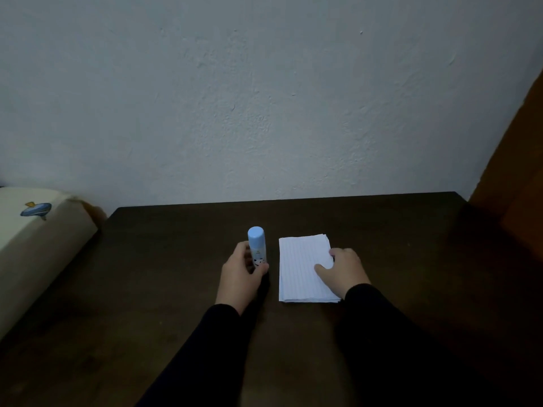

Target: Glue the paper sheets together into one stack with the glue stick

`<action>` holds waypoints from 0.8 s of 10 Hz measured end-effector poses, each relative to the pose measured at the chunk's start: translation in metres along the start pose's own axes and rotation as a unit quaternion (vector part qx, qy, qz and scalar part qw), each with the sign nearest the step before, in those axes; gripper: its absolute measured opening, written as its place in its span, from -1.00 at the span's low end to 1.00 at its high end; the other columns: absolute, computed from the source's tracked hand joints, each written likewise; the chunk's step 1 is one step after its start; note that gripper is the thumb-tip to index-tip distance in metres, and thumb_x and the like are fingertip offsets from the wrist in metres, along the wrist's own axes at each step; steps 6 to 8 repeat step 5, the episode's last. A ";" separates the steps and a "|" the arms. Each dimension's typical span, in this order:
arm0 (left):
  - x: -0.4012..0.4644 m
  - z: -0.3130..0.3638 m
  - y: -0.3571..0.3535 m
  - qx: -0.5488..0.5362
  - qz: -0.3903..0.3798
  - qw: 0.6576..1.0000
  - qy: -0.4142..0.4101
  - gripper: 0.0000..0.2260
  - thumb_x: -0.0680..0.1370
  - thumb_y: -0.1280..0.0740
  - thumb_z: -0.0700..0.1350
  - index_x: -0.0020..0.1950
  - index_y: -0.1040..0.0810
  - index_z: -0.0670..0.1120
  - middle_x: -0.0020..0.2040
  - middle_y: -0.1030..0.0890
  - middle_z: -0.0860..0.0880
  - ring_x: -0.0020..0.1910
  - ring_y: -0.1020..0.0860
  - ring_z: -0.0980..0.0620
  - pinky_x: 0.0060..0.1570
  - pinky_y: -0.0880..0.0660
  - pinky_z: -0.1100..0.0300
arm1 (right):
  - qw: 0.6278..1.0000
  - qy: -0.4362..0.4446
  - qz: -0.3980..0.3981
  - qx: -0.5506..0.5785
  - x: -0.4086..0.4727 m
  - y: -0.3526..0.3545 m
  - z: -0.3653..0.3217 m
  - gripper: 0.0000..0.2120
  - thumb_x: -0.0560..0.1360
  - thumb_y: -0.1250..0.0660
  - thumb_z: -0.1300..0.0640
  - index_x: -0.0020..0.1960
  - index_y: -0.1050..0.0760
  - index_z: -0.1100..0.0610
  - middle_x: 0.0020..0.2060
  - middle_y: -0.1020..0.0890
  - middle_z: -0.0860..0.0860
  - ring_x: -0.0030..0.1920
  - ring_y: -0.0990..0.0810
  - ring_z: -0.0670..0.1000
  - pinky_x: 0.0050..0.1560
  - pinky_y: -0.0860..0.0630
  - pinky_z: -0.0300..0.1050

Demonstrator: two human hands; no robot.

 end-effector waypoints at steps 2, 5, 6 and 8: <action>0.007 -0.003 -0.003 -0.002 0.007 1.000 0.003 -0.57 0.50 -0.42 -0.14 0.32 -0.37 0.06 0.28 -0.50 0.03 0.14 -0.45 0.17 0.10 -0.40 0.26 | 1.000 -0.008 0.010 0.010 0.002 -0.005 -0.001 -0.60 0.56 -0.31 0.08 0.35 -0.40 0.19 0.27 -0.39 0.09 0.25 -0.43 0.03 0.24 -0.38 -0.15; -0.003 -0.009 0.014 -0.017 0.023 0.999 0.021 -0.41 0.41 -0.51 -0.10 0.38 -0.36 0.05 0.25 -0.49 0.07 0.22 -0.47 0.10 0.22 -0.45 0.16 | 0.998 -0.005 0.002 0.061 -0.003 0.001 0.007 -0.58 0.55 -0.32 0.03 0.36 -0.42 0.13 0.28 -0.46 0.08 0.21 -0.47 0.01 0.23 -0.42 -0.10; -0.003 -0.009 0.014 -0.017 0.023 0.999 0.021 -0.41 0.41 -0.51 -0.10 0.38 -0.36 0.05 0.25 -0.49 0.07 0.22 -0.47 0.10 0.22 -0.45 0.16 | 0.998 -0.005 0.002 0.061 -0.003 0.001 0.007 -0.58 0.55 -0.32 0.03 0.36 -0.42 0.13 0.28 -0.46 0.08 0.21 -0.47 0.01 0.23 -0.42 -0.10; -0.003 -0.009 0.014 -0.017 0.023 0.999 0.021 -0.41 0.41 -0.51 -0.10 0.38 -0.36 0.05 0.25 -0.49 0.07 0.22 -0.47 0.10 0.22 -0.45 0.16 | 0.998 -0.005 0.002 0.061 -0.003 0.001 0.007 -0.58 0.55 -0.32 0.03 0.36 -0.42 0.13 0.28 -0.46 0.08 0.21 -0.47 0.01 0.23 -0.42 -0.10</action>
Point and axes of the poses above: each hand's wrist, its own x-axis towards the middle knuckle, its own y-axis out of the back of the hand, z = x × y, the point moved 5 cm from there along x, towards the middle knuckle
